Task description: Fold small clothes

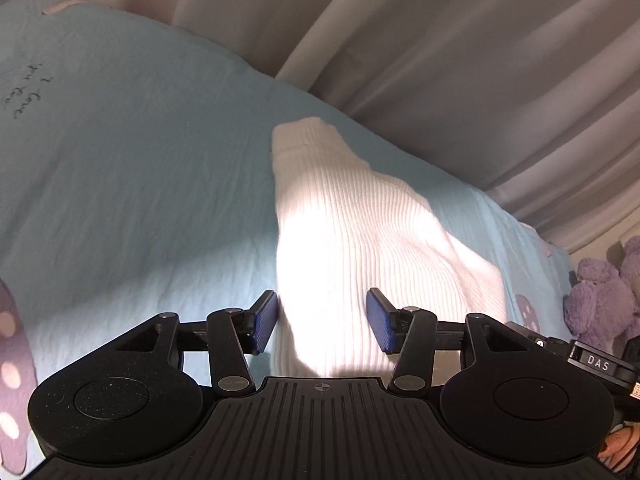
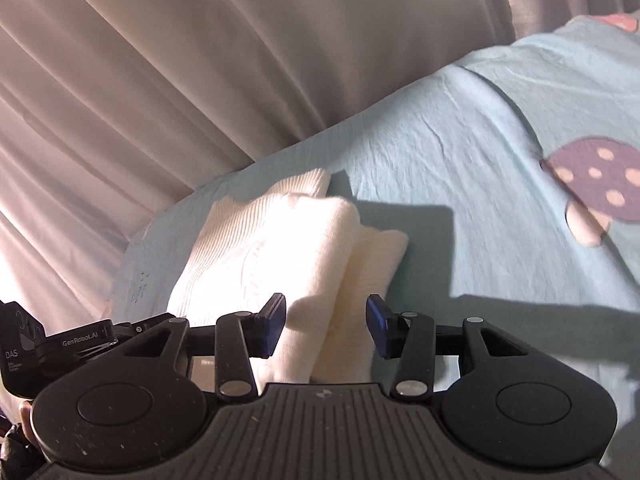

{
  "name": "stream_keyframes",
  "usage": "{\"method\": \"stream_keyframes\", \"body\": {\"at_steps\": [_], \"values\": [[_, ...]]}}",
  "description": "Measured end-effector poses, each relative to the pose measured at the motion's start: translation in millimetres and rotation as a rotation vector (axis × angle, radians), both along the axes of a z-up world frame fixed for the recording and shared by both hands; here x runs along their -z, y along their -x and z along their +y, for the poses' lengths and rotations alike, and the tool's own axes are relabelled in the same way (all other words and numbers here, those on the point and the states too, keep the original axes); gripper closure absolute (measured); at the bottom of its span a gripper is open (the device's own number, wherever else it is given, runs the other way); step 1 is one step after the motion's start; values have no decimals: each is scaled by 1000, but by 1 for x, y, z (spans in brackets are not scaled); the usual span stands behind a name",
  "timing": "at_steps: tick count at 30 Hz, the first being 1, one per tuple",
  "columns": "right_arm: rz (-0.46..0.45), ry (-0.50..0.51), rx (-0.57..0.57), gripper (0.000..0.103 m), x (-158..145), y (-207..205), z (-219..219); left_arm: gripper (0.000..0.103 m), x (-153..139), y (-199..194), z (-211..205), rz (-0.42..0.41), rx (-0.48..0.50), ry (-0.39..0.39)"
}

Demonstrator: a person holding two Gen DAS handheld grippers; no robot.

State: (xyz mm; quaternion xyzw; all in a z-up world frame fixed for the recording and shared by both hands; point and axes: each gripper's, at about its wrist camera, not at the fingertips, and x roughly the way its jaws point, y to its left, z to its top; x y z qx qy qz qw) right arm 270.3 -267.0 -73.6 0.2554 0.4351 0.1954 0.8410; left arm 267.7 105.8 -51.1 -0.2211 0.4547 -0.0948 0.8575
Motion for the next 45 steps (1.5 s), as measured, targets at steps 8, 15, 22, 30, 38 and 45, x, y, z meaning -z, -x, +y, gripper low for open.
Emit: {"method": "stream_keyframes", "body": {"at_steps": [8,15,22,30,38,45], "values": [[132,-237,-50,55,35,65,-3,50,9,99,-20,-14,71,-125],[152,-257,16,76,49,56,9,47,27,109,-48,-29,124,-253],[189,-630,43,92,69,58,-13,45,28,96,-46,-27,-5,-254],[49,-76,-82,90,32,61,11,43,27,97,-21,25,-103,-203],[-74,-41,-171,69,8,55,11,44,4,107,-25,69,-71,-229],[-69,33,-239,94,20,58,30,41,-19,101,-42,-8,-79,-267]]}}
